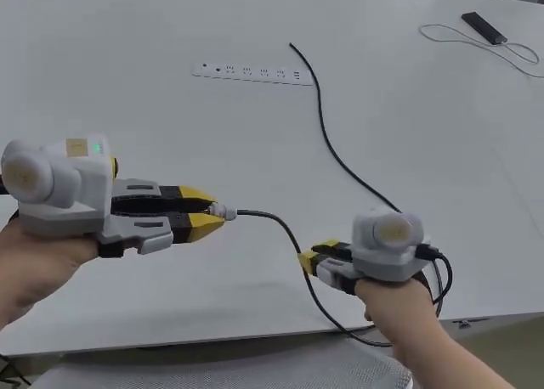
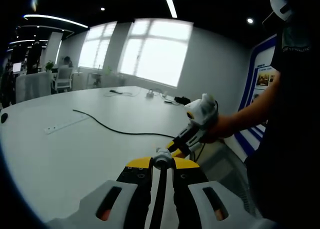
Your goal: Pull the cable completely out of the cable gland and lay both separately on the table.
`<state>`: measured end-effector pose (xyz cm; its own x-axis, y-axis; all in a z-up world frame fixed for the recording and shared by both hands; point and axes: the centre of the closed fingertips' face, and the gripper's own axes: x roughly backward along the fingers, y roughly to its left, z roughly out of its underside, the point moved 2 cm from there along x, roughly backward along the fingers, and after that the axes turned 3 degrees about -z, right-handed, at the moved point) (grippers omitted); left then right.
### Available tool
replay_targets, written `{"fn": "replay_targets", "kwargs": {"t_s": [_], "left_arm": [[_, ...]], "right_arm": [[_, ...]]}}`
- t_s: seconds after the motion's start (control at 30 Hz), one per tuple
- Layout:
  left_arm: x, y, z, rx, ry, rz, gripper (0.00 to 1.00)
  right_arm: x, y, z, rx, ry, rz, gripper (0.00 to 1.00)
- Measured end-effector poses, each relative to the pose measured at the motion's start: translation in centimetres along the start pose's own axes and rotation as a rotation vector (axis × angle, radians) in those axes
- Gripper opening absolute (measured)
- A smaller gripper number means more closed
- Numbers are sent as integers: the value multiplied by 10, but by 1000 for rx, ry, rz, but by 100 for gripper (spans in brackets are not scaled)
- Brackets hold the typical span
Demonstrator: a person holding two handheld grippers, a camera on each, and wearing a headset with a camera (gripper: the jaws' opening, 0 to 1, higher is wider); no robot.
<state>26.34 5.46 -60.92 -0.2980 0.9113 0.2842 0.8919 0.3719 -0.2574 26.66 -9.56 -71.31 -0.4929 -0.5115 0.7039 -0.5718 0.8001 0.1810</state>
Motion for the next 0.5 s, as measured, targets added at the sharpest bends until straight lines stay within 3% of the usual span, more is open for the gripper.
{"fn": "replay_targets", "kwargs": {"t_s": [0.17,0.23,0.3,0.5], "left_arm": [[0,0,1,5,5,2,15],[0,-1,2,4,9,4,15],[0,-1,1,8,6,5,15],[-2,-1,1,9,12,6,15]], "right_arm": [[13,17,-32,158,-62,-37,27],[18,32,-46,223,-71,-81,25],[21,42,-62,318,-99,-78,25],[17,73,-84,488,-106,-115,28]]}}
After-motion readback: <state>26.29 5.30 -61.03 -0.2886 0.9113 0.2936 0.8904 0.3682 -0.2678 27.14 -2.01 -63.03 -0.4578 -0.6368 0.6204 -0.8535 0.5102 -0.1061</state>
